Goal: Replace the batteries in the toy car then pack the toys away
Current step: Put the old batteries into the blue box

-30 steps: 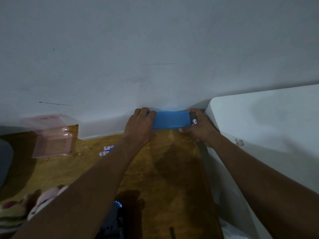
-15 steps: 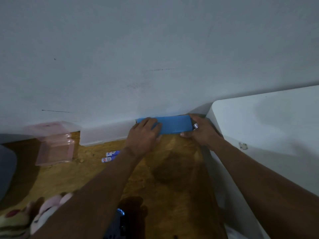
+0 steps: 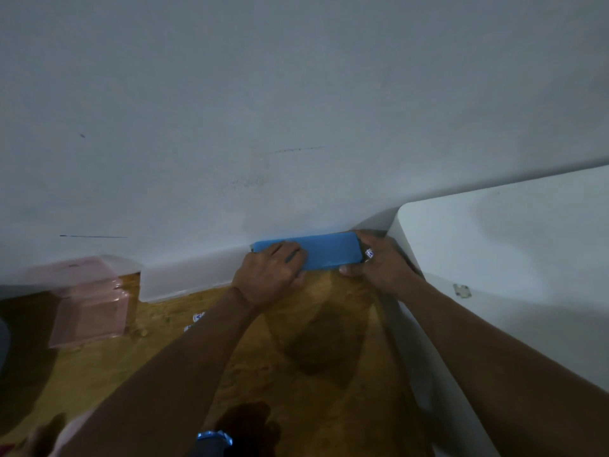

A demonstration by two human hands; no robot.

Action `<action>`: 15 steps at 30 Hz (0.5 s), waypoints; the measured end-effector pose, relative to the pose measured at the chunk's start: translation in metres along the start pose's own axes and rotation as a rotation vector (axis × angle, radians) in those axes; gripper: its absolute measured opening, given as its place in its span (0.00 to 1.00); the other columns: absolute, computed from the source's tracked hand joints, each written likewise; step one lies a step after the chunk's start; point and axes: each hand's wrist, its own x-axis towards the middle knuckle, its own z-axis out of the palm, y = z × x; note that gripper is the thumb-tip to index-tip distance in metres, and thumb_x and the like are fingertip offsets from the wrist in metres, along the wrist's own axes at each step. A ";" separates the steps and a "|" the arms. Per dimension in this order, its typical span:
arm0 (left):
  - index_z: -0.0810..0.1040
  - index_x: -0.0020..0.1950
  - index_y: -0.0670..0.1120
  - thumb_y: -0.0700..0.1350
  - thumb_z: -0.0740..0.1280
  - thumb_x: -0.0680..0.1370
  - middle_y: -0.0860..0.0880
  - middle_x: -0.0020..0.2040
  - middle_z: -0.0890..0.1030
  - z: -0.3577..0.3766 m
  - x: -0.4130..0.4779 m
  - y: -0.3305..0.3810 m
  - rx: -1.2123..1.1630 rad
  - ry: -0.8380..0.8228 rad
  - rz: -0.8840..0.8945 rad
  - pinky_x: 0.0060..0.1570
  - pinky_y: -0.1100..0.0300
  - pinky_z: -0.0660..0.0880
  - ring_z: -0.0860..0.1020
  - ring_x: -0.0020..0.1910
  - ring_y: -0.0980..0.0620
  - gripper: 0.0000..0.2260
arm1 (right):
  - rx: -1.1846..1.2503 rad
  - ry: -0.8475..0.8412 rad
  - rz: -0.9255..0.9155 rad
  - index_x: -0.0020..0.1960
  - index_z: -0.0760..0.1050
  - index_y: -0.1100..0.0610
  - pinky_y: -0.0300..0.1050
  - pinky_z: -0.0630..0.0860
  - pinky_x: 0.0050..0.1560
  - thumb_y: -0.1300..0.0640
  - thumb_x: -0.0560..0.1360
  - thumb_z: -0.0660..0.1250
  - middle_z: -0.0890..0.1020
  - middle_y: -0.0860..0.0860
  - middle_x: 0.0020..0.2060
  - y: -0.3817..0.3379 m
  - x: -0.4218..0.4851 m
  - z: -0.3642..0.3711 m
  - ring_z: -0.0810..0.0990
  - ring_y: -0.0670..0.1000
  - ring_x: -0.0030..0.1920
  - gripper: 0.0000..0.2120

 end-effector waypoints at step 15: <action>0.83 0.46 0.40 0.43 0.69 0.70 0.43 0.34 0.80 -0.018 0.022 0.022 0.290 -0.159 0.136 0.18 0.59 0.71 0.78 0.26 0.46 0.09 | -0.048 -0.020 -0.035 0.65 0.70 0.55 0.32 0.71 0.50 0.58 0.70 0.76 0.76 0.46 0.52 -0.003 -0.001 -0.001 0.74 0.45 0.53 0.26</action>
